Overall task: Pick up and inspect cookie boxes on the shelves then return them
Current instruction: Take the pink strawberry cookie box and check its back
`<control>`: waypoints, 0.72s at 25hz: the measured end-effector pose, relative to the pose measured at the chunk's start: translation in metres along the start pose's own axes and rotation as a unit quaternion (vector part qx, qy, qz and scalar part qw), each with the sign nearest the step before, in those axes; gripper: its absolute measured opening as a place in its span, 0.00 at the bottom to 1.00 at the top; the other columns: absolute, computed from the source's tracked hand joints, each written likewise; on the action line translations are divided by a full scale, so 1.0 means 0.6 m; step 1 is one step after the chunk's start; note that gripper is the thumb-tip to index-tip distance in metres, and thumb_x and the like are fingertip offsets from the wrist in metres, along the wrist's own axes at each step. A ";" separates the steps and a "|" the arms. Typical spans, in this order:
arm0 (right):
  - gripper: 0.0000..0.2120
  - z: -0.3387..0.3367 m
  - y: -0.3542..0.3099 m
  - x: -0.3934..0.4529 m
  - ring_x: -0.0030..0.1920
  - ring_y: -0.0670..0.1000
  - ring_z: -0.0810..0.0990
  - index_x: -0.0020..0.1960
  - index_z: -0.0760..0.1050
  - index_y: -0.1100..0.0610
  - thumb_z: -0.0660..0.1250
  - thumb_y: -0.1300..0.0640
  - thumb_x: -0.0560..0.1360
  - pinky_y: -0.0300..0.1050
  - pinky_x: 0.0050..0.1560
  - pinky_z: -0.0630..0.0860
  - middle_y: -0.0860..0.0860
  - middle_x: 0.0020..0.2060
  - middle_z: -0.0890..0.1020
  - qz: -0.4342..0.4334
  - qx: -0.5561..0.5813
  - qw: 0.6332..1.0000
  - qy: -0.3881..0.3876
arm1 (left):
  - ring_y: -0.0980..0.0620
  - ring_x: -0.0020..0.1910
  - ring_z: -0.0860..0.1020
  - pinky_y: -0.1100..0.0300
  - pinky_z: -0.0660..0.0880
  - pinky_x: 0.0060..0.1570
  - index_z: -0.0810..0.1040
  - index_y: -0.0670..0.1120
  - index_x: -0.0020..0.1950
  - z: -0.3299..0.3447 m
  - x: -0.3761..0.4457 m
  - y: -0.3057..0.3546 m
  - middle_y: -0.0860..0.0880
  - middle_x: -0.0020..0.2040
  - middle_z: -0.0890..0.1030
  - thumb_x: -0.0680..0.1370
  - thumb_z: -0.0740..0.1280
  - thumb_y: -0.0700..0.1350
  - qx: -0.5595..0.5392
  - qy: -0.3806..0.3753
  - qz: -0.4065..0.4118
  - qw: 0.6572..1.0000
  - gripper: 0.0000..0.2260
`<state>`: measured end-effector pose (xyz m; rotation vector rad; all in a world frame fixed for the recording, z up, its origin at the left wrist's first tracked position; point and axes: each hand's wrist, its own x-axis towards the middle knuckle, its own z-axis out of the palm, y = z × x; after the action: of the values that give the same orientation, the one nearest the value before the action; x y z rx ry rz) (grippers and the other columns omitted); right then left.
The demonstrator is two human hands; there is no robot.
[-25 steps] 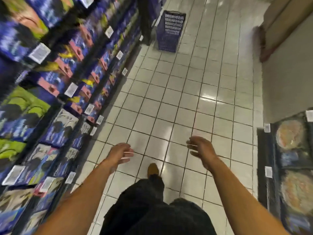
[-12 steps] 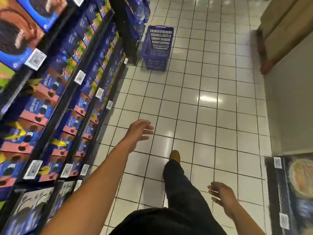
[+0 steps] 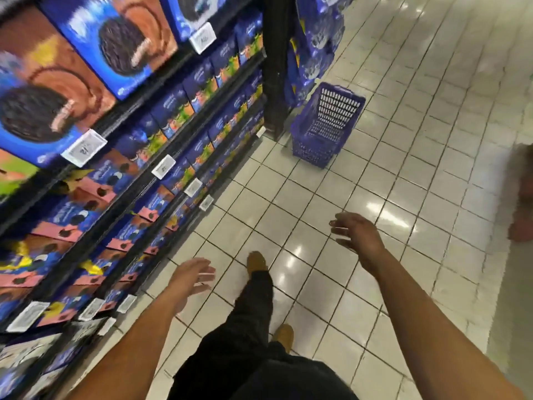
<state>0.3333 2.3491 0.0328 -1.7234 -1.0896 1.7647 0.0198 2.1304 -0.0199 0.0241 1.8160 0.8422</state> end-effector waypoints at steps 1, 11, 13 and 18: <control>0.06 0.016 -0.047 0.036 0.43 0.49 0.84 0.51 0.80 0.54 0.64 0.59 0.80 0.42 0.40 0.78 0.52 0.44 0.86 -0.020 -0.006 1.000 -0.007 | 0.47 0.45 0.83 0.55 0.77 0.40 0.78 0.45 0.53 0.002 0.021 0.033 0.46 0.46 0.84 0.81 0.64 0.44 -0.016 0.012 0.006 1.000 0.05; 0.04 0.165 -0.370 0.258 0.45 0.54 0.80 0.49 0.79 0.58 0.66 0.61 0.80 0.46 0.43 0.76 0.56 0.43 0.82 -0.120 -0.066 0.987 -0.078 | 0.54 0.40 0.80 0.62 0.76 0.37 0.78 0.47 0.48 0.030 0.151 0.500 0.48 0.44 0.83 0.81 0.62 0.42 -0.116 0.069 0.197 0.971 0.06; 0.04 0.213 -0.464 0.283 0.42 0.52 0.80 0.46 0.81 0.54 0.69 0.61 0.78 0.40 0.37 0.76 0.55 0.42 0.82 -0.175 -0.054 0.977 -0.110 | 0.53 0.45 0.82 0.59 0.76 0.45 0.79 0.49 0.49 0.017 0.117 0.600 0.48 0.47 0.85 0.81 0.63 0.44 -0.145 0.069 0.256 0.953 0.06; 0.08 0.311 -0.719 0.323 0.52 0.47 0.85 0.53 0.81 0.50 0.63 0.56 0.82 0.42 0.48 0.80 0.49 0.50 0.87 -0.307 0.007 0.922 -0.237 | 0.52 0.46 0.83 0.61 0.79 0.45 0.79 0.46 0.53 -0.041 -0.003 0.772 0.45 0.50 0.84 0.83 0.59 0.45 -0.240 0.148 0.407 0.869 0.10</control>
<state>0.0380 2.7114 0.2317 -0.7942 -1.5922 1.7708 -0.1696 2.4636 0.2414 0.3812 1.8145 1.9760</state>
